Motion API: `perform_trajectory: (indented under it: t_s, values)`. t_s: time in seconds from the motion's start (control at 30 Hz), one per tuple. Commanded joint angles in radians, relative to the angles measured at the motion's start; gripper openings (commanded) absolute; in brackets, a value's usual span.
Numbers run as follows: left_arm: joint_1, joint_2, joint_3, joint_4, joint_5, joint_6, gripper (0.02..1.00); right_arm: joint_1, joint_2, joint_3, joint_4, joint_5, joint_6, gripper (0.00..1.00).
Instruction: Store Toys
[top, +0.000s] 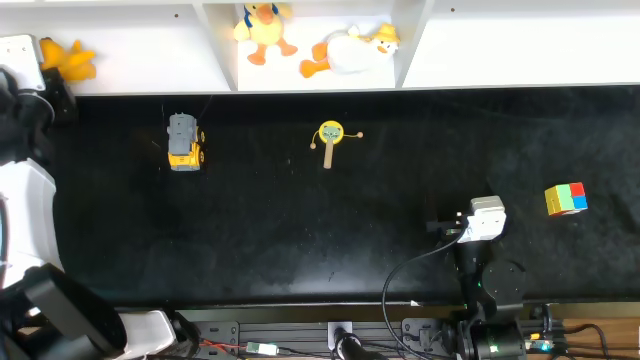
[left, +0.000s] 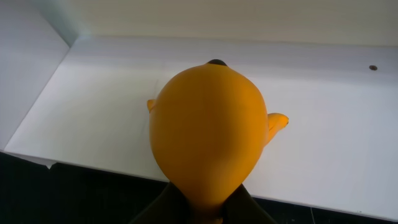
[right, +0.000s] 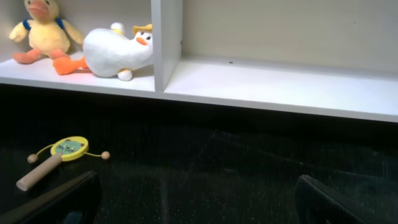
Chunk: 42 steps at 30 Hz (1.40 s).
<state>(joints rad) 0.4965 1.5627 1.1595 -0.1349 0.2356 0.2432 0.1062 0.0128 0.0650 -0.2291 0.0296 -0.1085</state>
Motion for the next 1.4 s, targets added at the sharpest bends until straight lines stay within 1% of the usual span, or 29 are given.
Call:
perform_trajectory:
  t_s: [0.03, 0.6, 1.03, 1.4]
  values:
    - [-0.009, 0.005, 0.033, 0.013, -0.028, 0.015, 0.159, 0.005, -0.008, 0.002, 0.002, -0.004, 0.000, 0.993]
    - [-0.010, 0.050, 0.033, 0.039, -0.027, 0.014, 0.176, 0.005, -0.008, 0.003, 0.002, -0.004, 0.000, 0.993]
    - [-0.060, 0.077, 0.033, 0.104, -0.029, 0.015, 0.198, 0.005, -0.008, 0.003, 0.002, -0.004, 0.000, 0.996]
    - [-0.062, 0.092, 0.033, 0.112, -0.031, 0.014, 0.211, 0.005, -0.008, 0.003, 0.002, -0.004, 0.000, 0.993]
